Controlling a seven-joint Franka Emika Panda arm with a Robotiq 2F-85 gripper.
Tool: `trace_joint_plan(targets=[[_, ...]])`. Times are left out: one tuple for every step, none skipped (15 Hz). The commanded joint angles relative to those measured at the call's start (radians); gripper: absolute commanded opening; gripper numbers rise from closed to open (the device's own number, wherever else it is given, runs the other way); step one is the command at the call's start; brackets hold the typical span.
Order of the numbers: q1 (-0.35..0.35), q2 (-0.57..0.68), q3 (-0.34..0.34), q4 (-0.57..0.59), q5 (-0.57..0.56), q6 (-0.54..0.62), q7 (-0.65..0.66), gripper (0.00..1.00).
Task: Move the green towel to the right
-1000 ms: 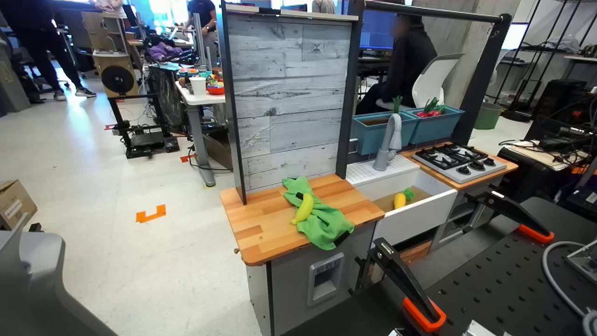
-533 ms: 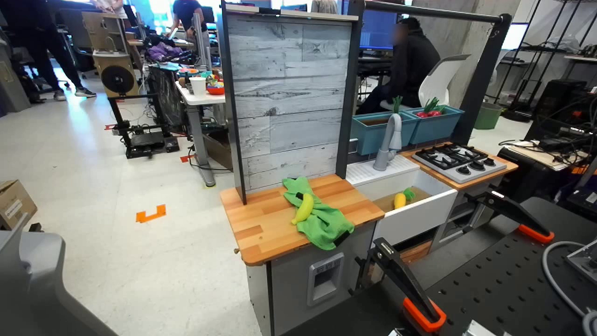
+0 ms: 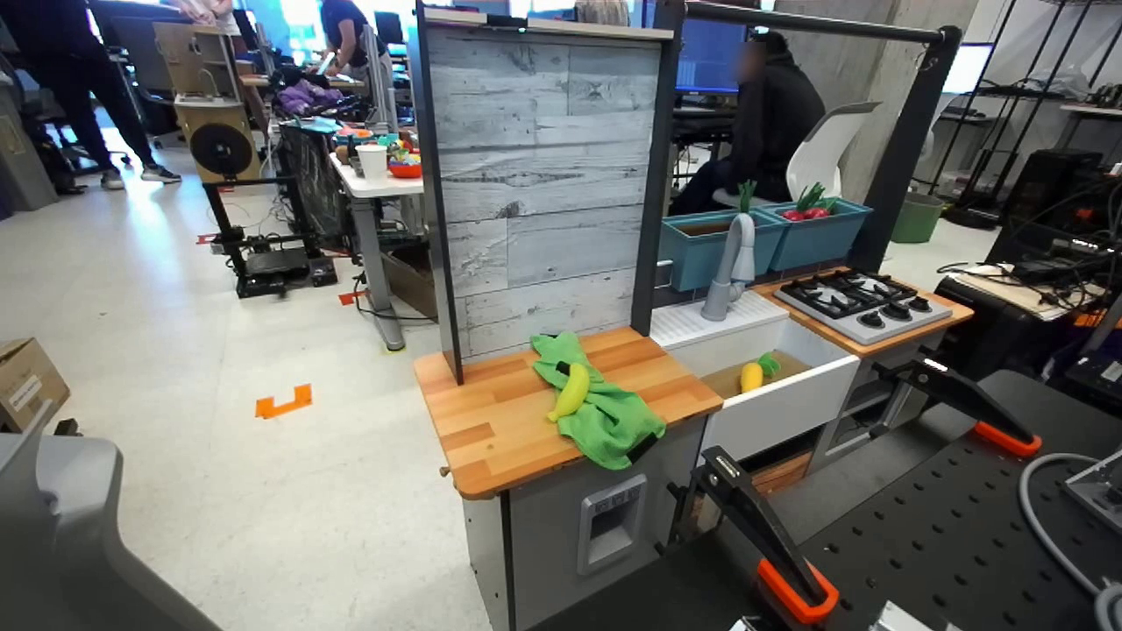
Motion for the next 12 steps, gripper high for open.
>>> trace_joint_plan(targets=[[-0.031,0.094,-0.014,0.01,-0.052,0.123,0.024,1.0],[-0.04,0.117,-0.022,0.009,-0.059,0.17,0.029,1.0],[-0.051,0.148,-0.034,0.013,-0.061,0.206,0.027,1.0],[-0.062,0.177,-0.045,0.016,-0.06,0.251,0.03,1.0],[-0.076,0.211,-0.059,0.021,-0.057,0.304,0.037,1.0],[-0.088,0.251,-0.073,0.036,-0.049,0.328,0.037,1.0],[-0.101,0.289,-0.089,0.046,-0.041,0.372,0.047,1.0],[-0.113,0.33,-0.104,0.063,-0.035,0.4,0.053,1.0],[-0.124,0.37,-0.12,0.078,-0.024,0.434,0.06,1.0],[-0.135,0.411,-0.134,0.097,-0.012,0.458,0.068,1.0],[-0.144,0.448,-0.147,0.11,0.005,0.499,0.087,1.0],[-0.151,0.483,-0.158,0.126,0.022,0.533,0.103,1.0]])
